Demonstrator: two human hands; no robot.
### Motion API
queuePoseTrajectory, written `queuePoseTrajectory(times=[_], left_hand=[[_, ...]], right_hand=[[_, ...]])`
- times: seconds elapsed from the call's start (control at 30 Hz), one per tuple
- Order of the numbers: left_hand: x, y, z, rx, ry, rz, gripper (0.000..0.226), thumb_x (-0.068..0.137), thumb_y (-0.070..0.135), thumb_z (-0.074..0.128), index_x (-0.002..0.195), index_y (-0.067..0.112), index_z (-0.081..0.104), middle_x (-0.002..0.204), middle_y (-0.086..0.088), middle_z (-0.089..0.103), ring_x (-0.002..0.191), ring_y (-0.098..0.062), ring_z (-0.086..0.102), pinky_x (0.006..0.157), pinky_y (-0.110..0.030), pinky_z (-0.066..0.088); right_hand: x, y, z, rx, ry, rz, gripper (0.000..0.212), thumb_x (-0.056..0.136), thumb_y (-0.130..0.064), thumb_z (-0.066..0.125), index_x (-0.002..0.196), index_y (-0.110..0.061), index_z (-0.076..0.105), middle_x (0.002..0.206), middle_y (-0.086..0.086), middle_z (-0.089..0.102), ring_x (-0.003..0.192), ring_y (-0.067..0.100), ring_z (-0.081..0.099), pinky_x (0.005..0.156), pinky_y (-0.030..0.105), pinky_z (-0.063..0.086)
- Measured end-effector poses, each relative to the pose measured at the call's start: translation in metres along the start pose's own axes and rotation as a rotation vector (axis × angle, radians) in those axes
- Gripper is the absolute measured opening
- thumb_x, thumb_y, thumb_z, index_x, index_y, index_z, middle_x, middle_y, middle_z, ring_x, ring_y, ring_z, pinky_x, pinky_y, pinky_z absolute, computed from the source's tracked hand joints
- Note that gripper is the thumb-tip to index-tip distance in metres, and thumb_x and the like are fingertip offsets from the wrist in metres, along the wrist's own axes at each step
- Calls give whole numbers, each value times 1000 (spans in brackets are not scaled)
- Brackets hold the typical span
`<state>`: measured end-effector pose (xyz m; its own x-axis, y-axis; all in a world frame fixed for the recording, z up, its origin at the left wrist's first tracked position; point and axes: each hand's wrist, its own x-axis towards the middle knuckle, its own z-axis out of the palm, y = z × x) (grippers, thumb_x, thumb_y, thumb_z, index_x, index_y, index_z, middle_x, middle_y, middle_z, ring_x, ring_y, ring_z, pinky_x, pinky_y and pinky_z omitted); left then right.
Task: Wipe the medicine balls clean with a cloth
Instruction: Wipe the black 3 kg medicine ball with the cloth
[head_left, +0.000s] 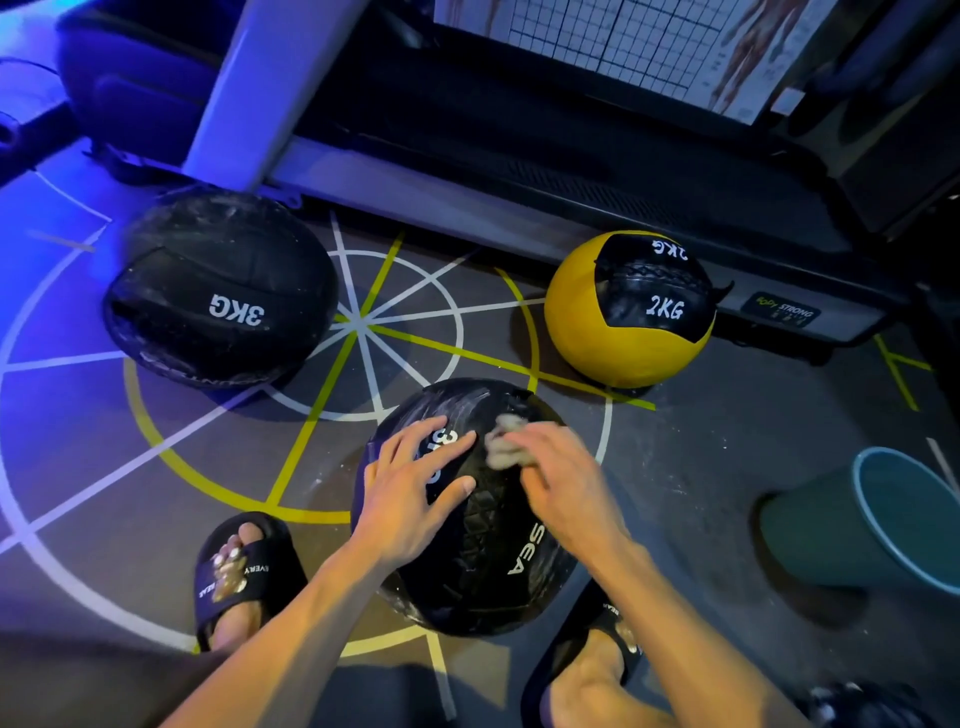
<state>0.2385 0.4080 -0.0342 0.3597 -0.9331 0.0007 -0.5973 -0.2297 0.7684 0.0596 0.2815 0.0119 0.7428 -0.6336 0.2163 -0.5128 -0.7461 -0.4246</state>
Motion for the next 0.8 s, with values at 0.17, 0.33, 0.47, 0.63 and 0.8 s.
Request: queuePoseTrajectory(times=[0.17, 0.33, 0.47, 0.63, 0.8], left_hand=[[-4, 0, 3, 8, 10, 15, 49, 95, 71, 47, 143, 58, 47, 157, 29, 27, 145, -1, 14, 108, -40, 20], [-6, -1, 3, 3, 7, 13, 49, 94, 68, 49, 142, 60, 46, 156, 31, 26, 143, 5, 12, 106, -37, 17], [-6, -1, 3, 1, 10, 7, 48, 95, 70, 48, 142, 63, 44, 156, 33, 24, 142, 7, 10, 107, -37, 17], [-4, -1, 2, 2, -6, 13, 53, 89, 77, 42, 140, 65, 45, 154, 36, 23, 141, 7, 10, 106, -37, 17], [-7, -1, 5, -14, 3, 8, 51, 92, 73, 45, 142, 62, 46, 155, 34, 23, 146, 2, 12, 107, -39, 18]], right_hand=[[20, 3, -2, 127, 181, 187, 43, 89, 5, 62, 124, -19, 70, 130, -13, 62, 122, -5, 52, 112, 18, 36], [31, 25, -4, 70, -28, 87, 46, 92, 9, 53, 123, -19, 73, 133, -4, 66, 125, -1, 54, 120, 29, 32], [46, 28, -18, 89, 128, 206, 40, 87, 9, 57, 113, -15, 77, 119, 2, 74, 107, 11, 68, 102, 35, 52], [29, 9, -1, 72, -5, 48, 36, 86, 5, 60, 109, -17, 78, 123, 0, 72, 118, 11, 63, 116, 21, 33], [38, 24, -25, 13, 114, 223, 23, 85, -1, 59, 77, -15, 75, 82, -6, 73, 59, -2, 55, 63, 26, 46]])
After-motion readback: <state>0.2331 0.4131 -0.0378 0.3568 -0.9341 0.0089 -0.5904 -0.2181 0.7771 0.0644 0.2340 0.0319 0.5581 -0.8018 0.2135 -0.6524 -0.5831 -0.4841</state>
